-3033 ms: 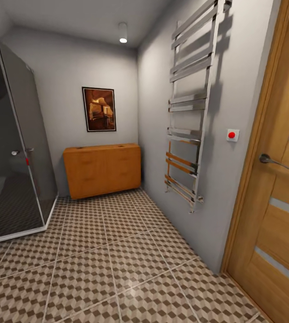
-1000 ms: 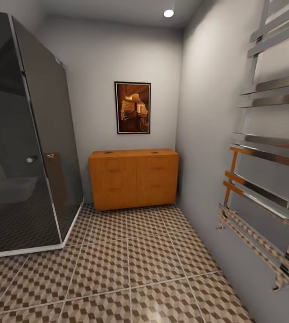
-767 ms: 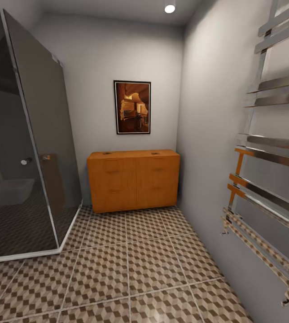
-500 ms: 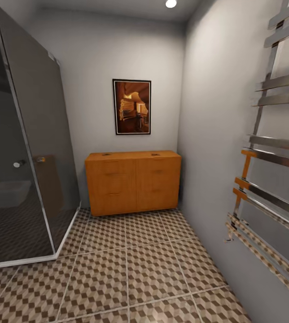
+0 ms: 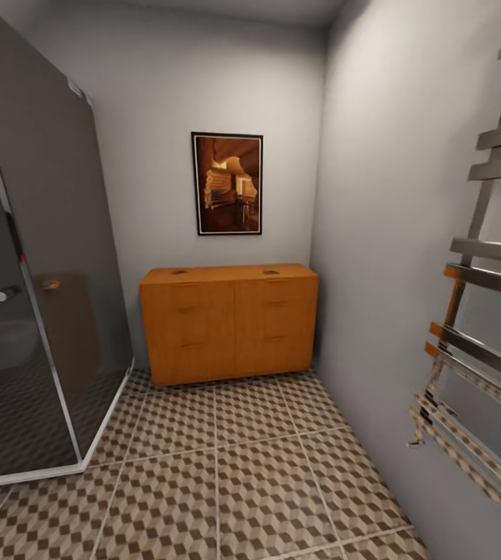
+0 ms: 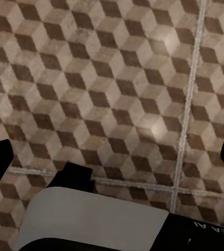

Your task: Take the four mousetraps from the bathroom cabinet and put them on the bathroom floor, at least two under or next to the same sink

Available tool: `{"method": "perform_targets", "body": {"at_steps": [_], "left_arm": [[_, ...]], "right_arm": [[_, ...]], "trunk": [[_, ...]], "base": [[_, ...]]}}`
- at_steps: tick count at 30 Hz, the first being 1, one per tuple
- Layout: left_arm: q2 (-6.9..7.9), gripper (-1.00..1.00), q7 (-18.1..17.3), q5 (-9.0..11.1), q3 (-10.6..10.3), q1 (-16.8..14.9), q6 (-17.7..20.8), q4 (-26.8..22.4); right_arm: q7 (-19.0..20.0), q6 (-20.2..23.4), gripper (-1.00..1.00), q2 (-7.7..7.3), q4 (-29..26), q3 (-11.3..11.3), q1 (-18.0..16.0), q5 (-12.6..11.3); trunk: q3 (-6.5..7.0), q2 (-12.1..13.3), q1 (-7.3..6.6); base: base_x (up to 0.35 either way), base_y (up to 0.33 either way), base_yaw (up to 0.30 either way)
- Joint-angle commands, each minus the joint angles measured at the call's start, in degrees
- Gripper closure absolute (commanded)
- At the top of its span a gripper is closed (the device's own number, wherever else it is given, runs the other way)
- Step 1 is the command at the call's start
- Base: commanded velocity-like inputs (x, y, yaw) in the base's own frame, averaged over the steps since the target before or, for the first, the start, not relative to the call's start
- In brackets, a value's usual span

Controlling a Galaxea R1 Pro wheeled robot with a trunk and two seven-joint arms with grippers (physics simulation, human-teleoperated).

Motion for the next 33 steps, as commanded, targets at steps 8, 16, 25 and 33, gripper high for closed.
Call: {"method": "perform_targets", "body": {"at_steps": [8, 16, 25, 33], "left_arm": [[0.00, -1.00, 0.2, 0.4, -0.5, 0.0, -0.2, 0.0], [-0.02, -1.00, 0.2, 0.4, -0.5, 0.0, -0.2, 0.0], [0.04, -1.00, 0.2, 0.4, -0.5, 0.0, -0.2, 0.0], [0.02, -1.00, 0.2, 0.4, -0.5, 0.0, -0.2, 0.0]], "right_arm": [[-0.3, -0.1, -1.00, 0.04, 0.2, 0.3, -0.1, 0.4], [-0.3, -0.1, -1.00, -0.01, 0.2, 0.3, -0.1, 0.4], [-0.3, -0.1, -1.00, -0.03, 0.2, 0.3, -0.1, 0.4], [-0.3, -0.1, -1.00, -0.03, 0.2, 0.3, -0.1, 0.4]], "trunk": [[-0.06, 0.0, 0.03], [-0.06, 0.0, 0.03], [-0.06, 0.0, 0.03], [-0.06, 0.0, 0.03]], "base": [[0.322, 0.000, 0.084], [0.322, 0.000, 0.182], [0.322, 0.000, 0.039], [0.322, 0.000, 0.005]]}}
